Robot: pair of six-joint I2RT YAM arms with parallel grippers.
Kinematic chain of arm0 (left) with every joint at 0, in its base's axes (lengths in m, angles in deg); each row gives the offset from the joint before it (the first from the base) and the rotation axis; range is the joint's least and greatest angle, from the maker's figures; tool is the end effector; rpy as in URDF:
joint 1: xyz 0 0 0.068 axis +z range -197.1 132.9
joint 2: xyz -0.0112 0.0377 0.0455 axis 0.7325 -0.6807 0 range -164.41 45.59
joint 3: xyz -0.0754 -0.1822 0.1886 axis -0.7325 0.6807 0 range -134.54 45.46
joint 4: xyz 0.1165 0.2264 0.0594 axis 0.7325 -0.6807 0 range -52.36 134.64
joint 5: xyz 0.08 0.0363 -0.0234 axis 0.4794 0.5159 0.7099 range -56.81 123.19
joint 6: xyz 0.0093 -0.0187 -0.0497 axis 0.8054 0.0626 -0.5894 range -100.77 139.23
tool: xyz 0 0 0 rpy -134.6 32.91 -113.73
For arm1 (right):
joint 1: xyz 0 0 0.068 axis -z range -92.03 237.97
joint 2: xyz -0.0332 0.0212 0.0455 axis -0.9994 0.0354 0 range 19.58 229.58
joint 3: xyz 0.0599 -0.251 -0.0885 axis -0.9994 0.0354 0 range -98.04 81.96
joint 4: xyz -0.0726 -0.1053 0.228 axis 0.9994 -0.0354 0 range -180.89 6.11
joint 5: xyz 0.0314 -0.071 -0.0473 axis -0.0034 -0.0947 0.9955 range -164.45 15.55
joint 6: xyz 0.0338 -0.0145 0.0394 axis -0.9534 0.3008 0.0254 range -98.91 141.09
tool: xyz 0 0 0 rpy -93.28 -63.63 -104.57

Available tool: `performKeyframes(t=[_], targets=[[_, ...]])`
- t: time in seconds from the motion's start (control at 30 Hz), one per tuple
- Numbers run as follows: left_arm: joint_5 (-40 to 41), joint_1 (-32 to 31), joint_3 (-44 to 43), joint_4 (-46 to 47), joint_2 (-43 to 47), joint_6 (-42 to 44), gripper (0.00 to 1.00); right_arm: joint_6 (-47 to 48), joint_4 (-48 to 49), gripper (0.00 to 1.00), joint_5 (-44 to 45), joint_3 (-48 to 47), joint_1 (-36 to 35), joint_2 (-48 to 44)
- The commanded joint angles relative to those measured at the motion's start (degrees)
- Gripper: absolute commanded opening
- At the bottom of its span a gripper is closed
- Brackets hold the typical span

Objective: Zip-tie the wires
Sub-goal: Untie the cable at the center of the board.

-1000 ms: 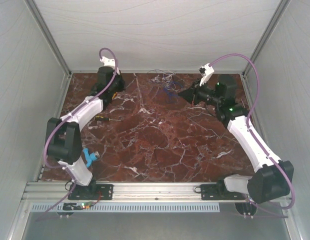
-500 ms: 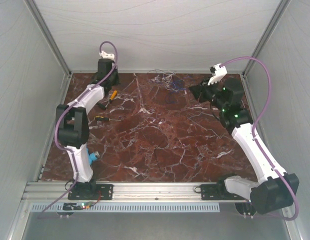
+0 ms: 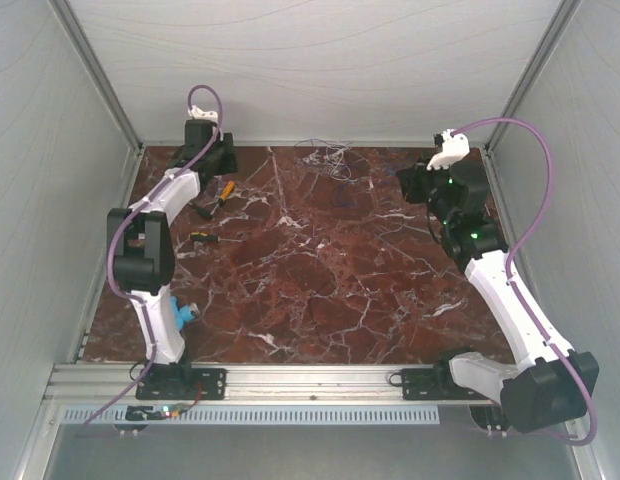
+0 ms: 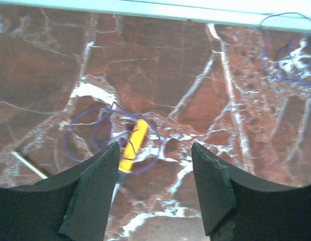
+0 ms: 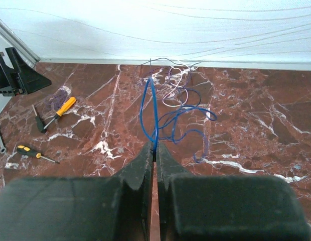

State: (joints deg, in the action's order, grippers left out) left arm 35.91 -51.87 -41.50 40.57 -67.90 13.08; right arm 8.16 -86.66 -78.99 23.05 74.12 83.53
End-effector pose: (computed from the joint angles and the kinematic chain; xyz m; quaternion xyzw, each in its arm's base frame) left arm 0.4641 -0.0371 0.2441 -0.0223 0.8682 -0.0265 0.4950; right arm 0.2535 0.0655 0.3741 -0.0320 0.7527 0.1812 0.6321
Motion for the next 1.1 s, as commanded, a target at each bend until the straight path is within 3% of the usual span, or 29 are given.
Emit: performKeyframes(t=[0.0,0.17,0.3,0.43,0.5,0.63,0.77,0.9,1.07], targets=[[-2.86,-2.08,-0.47,0.5,4.33,0.42,0.66,0.01,2.06,0.0,-1.66,0.29,0.0,-0.25],[-3.16,-5.22,-1.65,-2.9,8.76,1.62,0.86,-0.17,2.84,0.0,-5.44,0.38,-0.12,0.52],[-4.74,-7.84,-0.92,-6.46,13.16,1.73,0.89,-0.45,3.65,0.0,-10.76,0.06,-0.1,1.72],[-9.48,-9.73,7.69,-4.72,21.85,-0.65,0.89,-1.84,4.81,0.0,-15.91,-0.15,-0.55,3.16],[-14.23,-9.98,15.46,-0.84,28.27,-3.89,0.88,-3.43,5.92,0.0,-18.07,0.0,-0.87,3.67],[-22.69,-11.45,34.05,15.69,40.68,-10.82,0.89,-9.97,10.2,0.0,-22.47,0.9,-1.37,4.21],[-26.27,-14.43,47.53,28.23,48.28,-14.68,0.99,-18.26,14.21,0.0,-24.29,1.93,-3.16,4.22],[-26.48,-18.84,55.51,40.05,52.08,-14.1,1.0,-21.64,14.13,0.0,-23.83,1.65,-6.88,3.73],[-26.07,-22.32,56.45,44.89,50.63,-12.66,0.98,-23.72,12.98,0.0,-21.94,0.61,-11.68,2.0]])
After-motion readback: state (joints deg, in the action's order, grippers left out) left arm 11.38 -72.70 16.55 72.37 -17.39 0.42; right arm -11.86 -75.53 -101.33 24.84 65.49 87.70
